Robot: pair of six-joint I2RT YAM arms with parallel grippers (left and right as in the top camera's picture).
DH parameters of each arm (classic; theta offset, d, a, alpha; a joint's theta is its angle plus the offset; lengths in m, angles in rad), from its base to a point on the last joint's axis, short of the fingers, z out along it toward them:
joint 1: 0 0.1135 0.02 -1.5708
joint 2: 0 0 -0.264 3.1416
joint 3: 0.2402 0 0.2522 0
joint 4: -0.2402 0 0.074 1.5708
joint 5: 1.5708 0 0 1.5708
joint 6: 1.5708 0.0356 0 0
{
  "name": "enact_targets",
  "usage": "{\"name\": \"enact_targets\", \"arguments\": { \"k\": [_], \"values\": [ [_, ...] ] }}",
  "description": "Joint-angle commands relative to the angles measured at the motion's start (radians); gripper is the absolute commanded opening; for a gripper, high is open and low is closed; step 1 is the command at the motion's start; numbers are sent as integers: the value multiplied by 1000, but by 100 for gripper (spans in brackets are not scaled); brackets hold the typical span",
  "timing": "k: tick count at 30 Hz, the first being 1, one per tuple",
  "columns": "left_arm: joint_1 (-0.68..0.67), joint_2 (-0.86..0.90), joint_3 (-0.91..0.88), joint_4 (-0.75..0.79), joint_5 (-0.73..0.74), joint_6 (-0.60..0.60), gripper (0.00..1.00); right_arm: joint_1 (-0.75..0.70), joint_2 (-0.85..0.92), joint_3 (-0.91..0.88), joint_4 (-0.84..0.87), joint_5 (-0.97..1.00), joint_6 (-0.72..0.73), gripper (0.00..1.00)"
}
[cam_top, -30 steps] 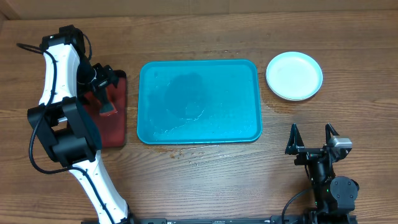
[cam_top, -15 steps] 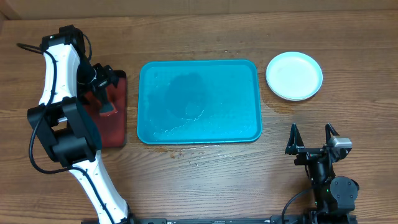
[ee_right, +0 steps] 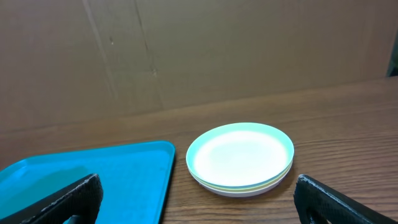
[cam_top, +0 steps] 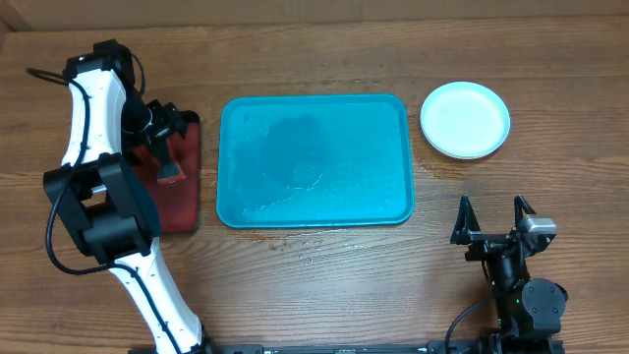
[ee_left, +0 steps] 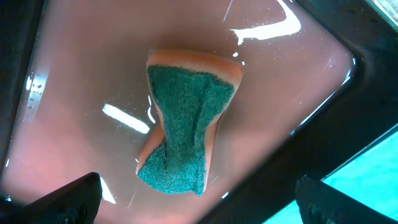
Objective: Clean dirty plates on tray and stack at the side
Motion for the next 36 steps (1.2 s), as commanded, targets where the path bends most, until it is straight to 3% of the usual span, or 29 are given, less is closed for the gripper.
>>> {"name": "enact_targets", "arguments": {
  "k": [1, 7, 18, 24, 29, 36],
  "values": [
    [-8, -7, 18, -3, -3, -2, 100, -7, -8, -11, 7, 1, -4, 100],
    [-15, -47, 16, 2, 2, -2, 99, -7, -8, -11, 7, 1, -4, 100],
    [-79, -327, 16, 61, -3, 18, 100, -7, -8, -11, 7, 1, -4, 100],
    [-156, -466, -20, 63, -4, 118, 100, -7, -8, -11, 7, 1, -4, 100],
    [-243, -595, -161, 168, -6, 202, 100, -8, -8, -11, 7, 1, -4, 100],
    [-326, -835, -505, 333, -6, 279, 100, -7, -8, -11, 7, 1, -4, 100]
  ]
}}
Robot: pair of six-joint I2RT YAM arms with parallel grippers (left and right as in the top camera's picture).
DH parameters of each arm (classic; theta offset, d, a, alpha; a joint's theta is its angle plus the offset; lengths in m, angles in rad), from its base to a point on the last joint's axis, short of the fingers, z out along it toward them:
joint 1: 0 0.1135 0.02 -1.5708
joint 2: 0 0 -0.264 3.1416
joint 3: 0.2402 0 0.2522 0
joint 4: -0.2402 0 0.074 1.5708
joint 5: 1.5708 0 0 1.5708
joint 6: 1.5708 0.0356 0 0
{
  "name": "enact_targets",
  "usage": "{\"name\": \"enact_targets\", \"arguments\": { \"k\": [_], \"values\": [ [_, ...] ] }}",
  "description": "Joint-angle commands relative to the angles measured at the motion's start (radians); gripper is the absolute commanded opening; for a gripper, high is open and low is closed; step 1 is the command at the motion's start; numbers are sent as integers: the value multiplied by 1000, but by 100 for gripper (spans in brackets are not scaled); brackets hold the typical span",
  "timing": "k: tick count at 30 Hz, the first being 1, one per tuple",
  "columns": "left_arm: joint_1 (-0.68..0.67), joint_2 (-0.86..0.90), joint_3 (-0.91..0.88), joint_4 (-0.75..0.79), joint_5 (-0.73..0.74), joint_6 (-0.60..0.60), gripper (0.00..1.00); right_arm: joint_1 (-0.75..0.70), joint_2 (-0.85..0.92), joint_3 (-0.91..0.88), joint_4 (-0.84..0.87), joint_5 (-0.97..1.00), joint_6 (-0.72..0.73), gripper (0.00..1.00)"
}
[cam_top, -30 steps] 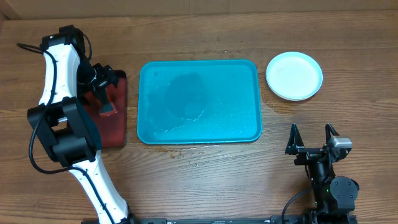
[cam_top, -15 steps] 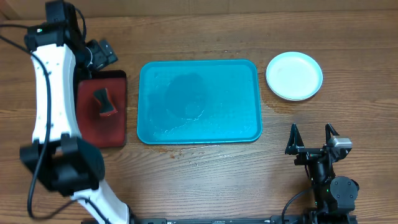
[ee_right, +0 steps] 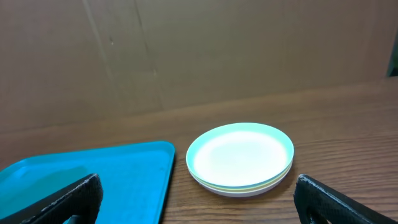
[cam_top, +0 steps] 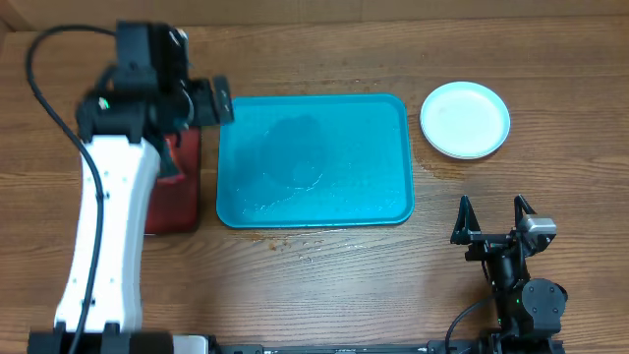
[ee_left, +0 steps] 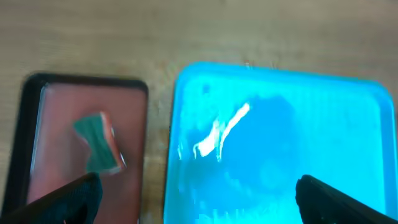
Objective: Clean dirty plates on tray and stack at the side
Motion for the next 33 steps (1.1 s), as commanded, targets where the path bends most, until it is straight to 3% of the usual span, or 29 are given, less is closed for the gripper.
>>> {"name": "enact_targets", "arguments": {
  "k": [1, 6, 12, 17, 22, 33],
  "values": [
    [-19, -151, -174, 34, -3, 60, 100, -7, -8, -11, 6, 1, -4, 100],
    [-17, -381, -404, 24, 5, 54, 100, -8, -8, -11, 6, 1, -4, 100],
    [-17, -656, -531, 27, 18, 0, 100, -7, -8, -11, 6, 2, -4, 100],
    [-32, -777, -597, 9, 26, 91, 100, -7, -8, -11, 6, 1, -4, 100],
    [-31, -928, -769, 150, 27, 192, 100, -7, -8, -11, 6, 1, -4, 100],
    [-31, -1221, -1178, 573, 29, 283, 100, -7, -8, -11, 6, 1, -4, 100]
  ]
}}
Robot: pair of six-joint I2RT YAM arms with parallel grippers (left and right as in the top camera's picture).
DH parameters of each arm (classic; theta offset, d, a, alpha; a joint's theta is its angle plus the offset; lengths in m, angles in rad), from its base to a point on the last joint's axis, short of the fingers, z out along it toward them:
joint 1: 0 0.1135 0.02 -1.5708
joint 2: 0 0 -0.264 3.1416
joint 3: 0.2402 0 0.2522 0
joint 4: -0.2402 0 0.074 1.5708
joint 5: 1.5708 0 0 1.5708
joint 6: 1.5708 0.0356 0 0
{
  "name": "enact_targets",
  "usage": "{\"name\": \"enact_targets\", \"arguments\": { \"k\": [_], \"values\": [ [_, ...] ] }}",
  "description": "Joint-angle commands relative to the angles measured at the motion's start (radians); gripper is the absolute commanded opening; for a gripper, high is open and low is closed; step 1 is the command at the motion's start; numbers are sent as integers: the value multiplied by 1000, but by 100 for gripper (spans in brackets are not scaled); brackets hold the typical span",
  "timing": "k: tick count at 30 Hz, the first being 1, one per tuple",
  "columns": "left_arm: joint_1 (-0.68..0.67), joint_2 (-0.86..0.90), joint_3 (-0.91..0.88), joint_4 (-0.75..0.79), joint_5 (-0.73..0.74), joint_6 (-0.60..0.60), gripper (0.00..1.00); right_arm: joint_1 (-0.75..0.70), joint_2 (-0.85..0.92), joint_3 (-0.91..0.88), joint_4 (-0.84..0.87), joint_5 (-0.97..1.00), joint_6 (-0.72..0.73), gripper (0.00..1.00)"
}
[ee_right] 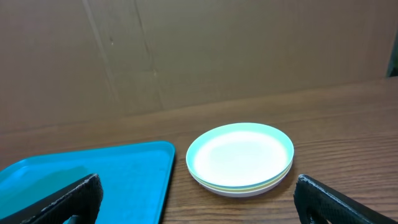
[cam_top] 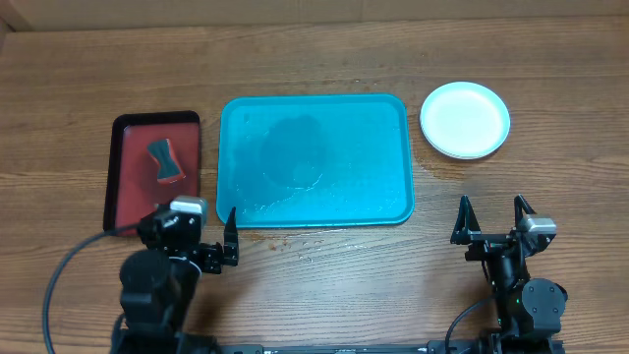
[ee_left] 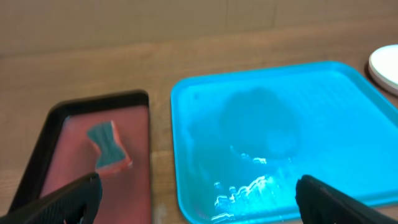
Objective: Clean dirty plates on tray and stack at the side
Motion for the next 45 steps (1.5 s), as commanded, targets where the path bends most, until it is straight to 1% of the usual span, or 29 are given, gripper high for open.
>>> {"name": "enact_targets", "arguments": {
  "k": [1, 10, 18, 19, 24, 32, 33, 36, 38, 45],
  "values": [
    [-6, -76, -102, 87, 11, 54, 99, -7, -8, -11, 7, 1, -3, 100],
    [6, -275, -327, 320, 6, 54, 100, -7, -8, -11, 7, 1, -3, 100],
    [47, -352, -475, 543, 19, 53, 100, -7, -8, -11, 7, 2, -3, 100],
    [47, -352, -479, 551, 28, 52, 99, -7, -8, -11, 7, 1, -3, 100],
    [38, -357, -478, 544, 37, 50, 100, -7, -8, -11, 7, 1, -3, 100],
    [31, -358, -478, 450, 38, 37, 100, -7, -8, -11, 7, 1, -3, 100],
    [31, -358, -478, 425, 37, 22, 100, -8, -8, -11, 7, 1, -3, 100],
    [30, -358, -478, 423, 29, -92, 100, -7, -8, -11, 7, 1, -3, 100],
    [24, -358, -478, 423, 29, -130, 99, -7, -8, -11, 7, 1, -3, 100],
    [11, -358, -478, 419, 0, -142, 100, -7, -8, -11, 7, 1, -3, 100]
  ]
}}
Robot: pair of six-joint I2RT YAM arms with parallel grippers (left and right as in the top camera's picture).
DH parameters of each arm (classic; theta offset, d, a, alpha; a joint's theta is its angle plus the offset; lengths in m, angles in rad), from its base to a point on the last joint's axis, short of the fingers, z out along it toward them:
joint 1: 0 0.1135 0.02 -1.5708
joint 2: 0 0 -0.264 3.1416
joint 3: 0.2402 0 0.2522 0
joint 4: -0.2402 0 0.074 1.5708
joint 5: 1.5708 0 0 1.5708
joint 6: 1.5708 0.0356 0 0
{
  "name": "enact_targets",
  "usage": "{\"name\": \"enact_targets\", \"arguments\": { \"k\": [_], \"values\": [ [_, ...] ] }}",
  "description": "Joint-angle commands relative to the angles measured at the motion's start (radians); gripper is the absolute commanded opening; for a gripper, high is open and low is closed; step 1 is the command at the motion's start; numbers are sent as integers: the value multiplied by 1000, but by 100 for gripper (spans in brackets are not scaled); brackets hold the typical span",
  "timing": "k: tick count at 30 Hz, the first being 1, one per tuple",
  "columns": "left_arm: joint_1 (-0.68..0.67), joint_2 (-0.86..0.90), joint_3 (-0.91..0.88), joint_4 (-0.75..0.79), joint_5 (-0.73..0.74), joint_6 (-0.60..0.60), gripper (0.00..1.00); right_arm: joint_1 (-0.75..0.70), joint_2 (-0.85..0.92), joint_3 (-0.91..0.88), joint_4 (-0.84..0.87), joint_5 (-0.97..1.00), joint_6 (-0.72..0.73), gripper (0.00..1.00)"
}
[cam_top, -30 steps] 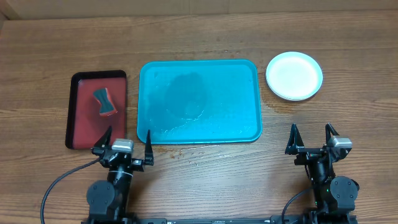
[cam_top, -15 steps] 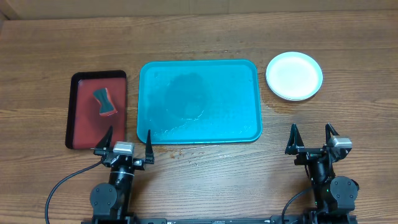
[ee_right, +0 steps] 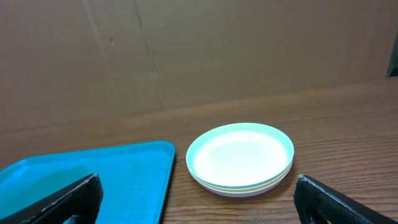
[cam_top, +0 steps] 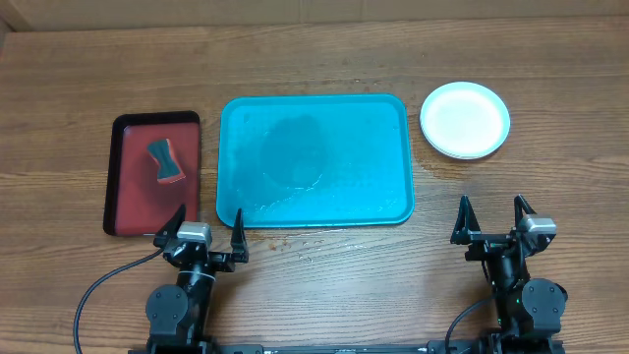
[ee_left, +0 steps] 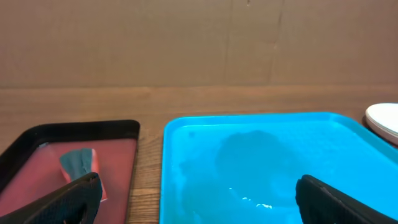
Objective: Clean dirty plates on tray and stack at the side
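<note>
The blue tray [cam_top: 314, 161] lies mid-table, wet and bare of plates; it also shows in the left wrist view as the tray [ee_left: 267, 168]. The stack of clean pale plates [cam_top: 465, 119] sits on the table to the tray's right, seen closer as the stack [ee_right: 240, 157]. The sponge [cam_top: 165, 162] rests in the dark red dish [cam_top: 152, 173]. My left gripper [cam_top: 205, 238] stands open at the front left, holding nothing. My right gripper [cam_top: 495, 222] stands open at the front right, holding nothing.
A cardboard wall [ee_right: 199, 50] backs the table. The wooden tabletop [cam_top: 324, 265] runs between the two arm bases. Water drops [cam_top: 310, 244] lie just in front of the tray.
My left arm has drawn back further to the front left, with its open gripper now level and facing the tray and the dish. The right arm has not moved.
My left gripper hung open just over the sponge in the red dish. Then it was higher, over the dish and the tray's left edge. Then the arm had folded back to the front left, and now it sits parked there. The right arm stayed still.
</note>
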Motion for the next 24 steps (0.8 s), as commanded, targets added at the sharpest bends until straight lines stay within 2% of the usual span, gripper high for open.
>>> {"name": "enact_targets", "arguments": {
  "k": [1, 8, 11, 16, 24],
  "values": [
    [-7, -13, -5, -3, -21, -31, 100, -7, -8, -11, 7, 1, -4, 100],
    [-7, -13, -5, -3, -21, -29, 100, -7, -8, -11, 7, 2, -4, 100],
    [-7, -13, -5, -3, -23, 9, 100, -7, -8, -11, 7, 1, -4, 100],
    [-7, -13, -5, -3, -96, 21, 100, -7, -8, -11, 7, 1, -4, 100],
    [-7, -13, -5, -4, -101, 21, 100, -7, -8, -11, 7, 1, -4, 100]
  ]
}}
